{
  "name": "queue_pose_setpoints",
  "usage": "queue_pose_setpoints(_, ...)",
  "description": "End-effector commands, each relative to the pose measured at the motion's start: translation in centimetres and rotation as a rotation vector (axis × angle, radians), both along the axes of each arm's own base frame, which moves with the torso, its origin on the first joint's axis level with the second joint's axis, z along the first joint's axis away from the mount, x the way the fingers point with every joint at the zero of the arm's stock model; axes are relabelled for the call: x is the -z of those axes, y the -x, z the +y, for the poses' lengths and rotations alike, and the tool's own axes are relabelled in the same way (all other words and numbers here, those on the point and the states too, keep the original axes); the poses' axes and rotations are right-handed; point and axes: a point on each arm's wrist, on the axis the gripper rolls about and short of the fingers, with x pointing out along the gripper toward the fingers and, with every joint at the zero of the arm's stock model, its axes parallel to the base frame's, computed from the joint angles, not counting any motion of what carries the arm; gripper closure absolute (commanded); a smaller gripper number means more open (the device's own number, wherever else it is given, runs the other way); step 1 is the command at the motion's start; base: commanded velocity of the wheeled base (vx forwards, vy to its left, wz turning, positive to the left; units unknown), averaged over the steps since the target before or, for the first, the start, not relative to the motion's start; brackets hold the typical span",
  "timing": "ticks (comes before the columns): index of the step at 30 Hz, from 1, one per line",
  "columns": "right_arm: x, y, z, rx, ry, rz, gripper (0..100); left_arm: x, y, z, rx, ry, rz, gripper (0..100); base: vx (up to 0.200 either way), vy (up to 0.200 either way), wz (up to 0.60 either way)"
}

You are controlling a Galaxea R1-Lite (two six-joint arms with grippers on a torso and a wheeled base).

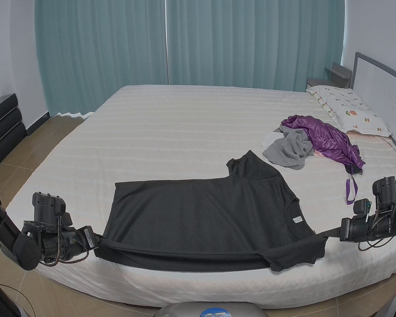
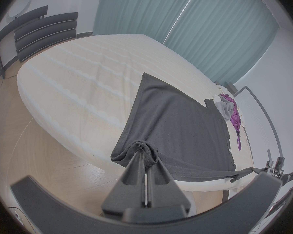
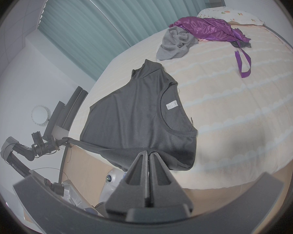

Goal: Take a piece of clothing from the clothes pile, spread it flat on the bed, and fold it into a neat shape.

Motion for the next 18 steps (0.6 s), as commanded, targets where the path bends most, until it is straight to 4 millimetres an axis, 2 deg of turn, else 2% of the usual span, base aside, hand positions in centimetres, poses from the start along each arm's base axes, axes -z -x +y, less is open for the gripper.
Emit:
queue_pose_setpoints(1, -0.7, 0.4, 0.2, -0.005, -0.003, -0.026, 100, -0.1, 0.3, 0.2, -0.009, -0.003, -0.004, 100, 0.000, 0.000, 0.00)
queue_pose_setpoints(9, -1.9, 1.6, 0.3, 0.005, -0.012, -0.065, 100, -0.1, 1.0, 0.2, -0.007, -0.003, 0.002, 100, 0.000, 0.000, 0.00)
queue_pose_setpoints(16, -1.5, 0.9, 0.6, -0.005, -0.015, -0.052, 100, 0.3, 0.1, 0.2, -0.010, -0.001, 0.013, 100, 0.000, 0.000, 0.00)
queue_pose_setpoints(18, -1.3, 0.2, 0.7, -0.011, -0.018, -0.040, 100, 0.6, -0.5, 0.2, -0.016, 0.004, 0.021, 100, 0.000, 0.000, 0.00)
